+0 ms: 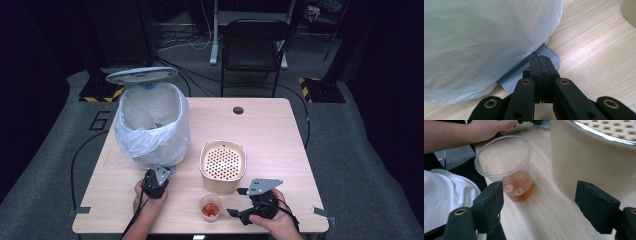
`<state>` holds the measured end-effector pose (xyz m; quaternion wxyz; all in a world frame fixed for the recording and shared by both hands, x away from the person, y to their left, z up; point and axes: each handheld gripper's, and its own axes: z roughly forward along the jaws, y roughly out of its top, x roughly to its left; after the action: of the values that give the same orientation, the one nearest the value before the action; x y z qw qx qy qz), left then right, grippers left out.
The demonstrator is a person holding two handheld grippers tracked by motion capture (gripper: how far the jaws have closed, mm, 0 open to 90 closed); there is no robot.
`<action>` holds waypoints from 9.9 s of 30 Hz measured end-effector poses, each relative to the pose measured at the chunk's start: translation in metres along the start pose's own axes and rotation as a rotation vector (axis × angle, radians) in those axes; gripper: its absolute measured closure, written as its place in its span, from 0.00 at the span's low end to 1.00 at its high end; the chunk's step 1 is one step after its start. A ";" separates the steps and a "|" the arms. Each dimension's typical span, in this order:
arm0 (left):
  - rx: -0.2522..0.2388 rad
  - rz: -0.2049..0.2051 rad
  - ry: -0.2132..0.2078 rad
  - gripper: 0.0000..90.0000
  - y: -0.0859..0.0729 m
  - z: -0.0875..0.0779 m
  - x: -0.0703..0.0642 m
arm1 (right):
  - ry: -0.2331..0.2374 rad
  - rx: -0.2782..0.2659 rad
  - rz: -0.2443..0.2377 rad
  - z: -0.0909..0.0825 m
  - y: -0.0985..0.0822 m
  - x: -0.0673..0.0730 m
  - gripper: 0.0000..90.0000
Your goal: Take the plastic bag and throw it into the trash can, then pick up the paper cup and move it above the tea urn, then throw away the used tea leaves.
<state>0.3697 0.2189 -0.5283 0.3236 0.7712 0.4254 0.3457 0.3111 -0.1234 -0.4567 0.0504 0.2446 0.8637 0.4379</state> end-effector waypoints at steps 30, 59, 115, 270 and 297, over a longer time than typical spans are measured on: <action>-0.007 -0.016 -0.004 0.99 0.000 0.000 0.000 | 0.073 0.046 -0.100 0.062 0.019 0.031 0.17; -0.003 -0.011 -0.005 0.99 0.000 0.000 0.000 | 0.026 0.037 -0.173 0.073 0.015 0.032 0.36; -0.010 -0.016 -0.001 0.99 0.000 0.001 0.001 | -0.254 -0.025 0.002 -0.040 -0.008 -0.046 0.37; -0.004 -0.021 -0.013 0.99 0.000 0.000 0.002 | -0.675 -0.034 -1.089 0.034 0.110 -0.075 0.45; -0.003 -0.021 -0.013 0.99 0.000 0.000 0.002 | -0.854 0.181 -1.612 0.043 0.101 -0.055 0.48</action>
<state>0.3707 0.2210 -0.5278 0.3310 0.7686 0.4308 0.3377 0.4101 -0.0672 -0.4115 0.6362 -0.2880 0.7120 0.0732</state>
